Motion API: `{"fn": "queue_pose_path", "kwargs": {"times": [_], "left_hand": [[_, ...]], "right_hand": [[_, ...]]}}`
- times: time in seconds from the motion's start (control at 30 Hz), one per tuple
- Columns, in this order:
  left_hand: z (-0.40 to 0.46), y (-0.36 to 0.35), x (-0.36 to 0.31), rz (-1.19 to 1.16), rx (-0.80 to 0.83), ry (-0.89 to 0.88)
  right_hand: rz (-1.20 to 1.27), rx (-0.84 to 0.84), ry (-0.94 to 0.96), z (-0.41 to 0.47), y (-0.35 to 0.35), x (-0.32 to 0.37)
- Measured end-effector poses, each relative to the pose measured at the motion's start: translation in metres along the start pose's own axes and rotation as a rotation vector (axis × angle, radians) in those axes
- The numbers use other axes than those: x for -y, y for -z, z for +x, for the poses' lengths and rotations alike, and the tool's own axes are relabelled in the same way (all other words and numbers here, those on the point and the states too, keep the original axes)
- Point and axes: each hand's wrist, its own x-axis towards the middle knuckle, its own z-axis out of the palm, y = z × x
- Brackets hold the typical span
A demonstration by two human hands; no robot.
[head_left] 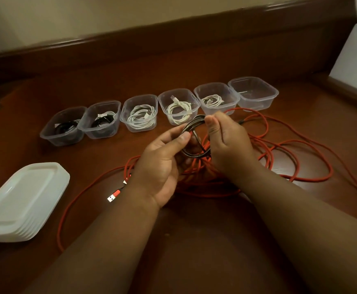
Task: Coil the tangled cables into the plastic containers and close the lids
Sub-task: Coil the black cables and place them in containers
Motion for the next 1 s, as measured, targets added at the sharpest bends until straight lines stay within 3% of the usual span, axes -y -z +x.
{"fn": "queue_pose_path", "kwargs": {"times": [0.17, 0.27, 0.53, 0.7, 0.77, 0.9, 1.0], "left_hand": [[-0.002, 0.004, -0.002, -0.173, 0.079, 0.127], [-0.003, 0.006, -0.002, -0.175, 0.144, 0.098], [-0.002, 0.001, 0.005, 0.320, -0.101, -0.182], [0.007, 0.018, 0.006, 0.783, -0.258, -0.412], [0.007, 0.019, 0.004, 0.728, -0.231, -0.373], [0.002, 0.007, -0.002, 0.309, -0.134, -0.136], [0.001, 0.010, -0.005, 0.188, -0.061, -0.029]], "right_hand": [[-0.096, 0.046, 0.052, 0.001, 0.000, -0.006], [-0.132, 0.053, 0.067, 0.002, -0.001, -0.010], [-0.175, 0.017, 0.074, 0.001, 0.002, -0.008], [-0.255, -0.021, 0.069, 0.004, 0.010, -0.010], [-0.270, -0.036, 0.061, 0.006, 0.013, -0.012], [-0.254, -0.041, 0.052, 0.007, 0.013, -0.013], [-0.177, -0.037, 0.000, 0.008, 0.015, -0.010]]}}
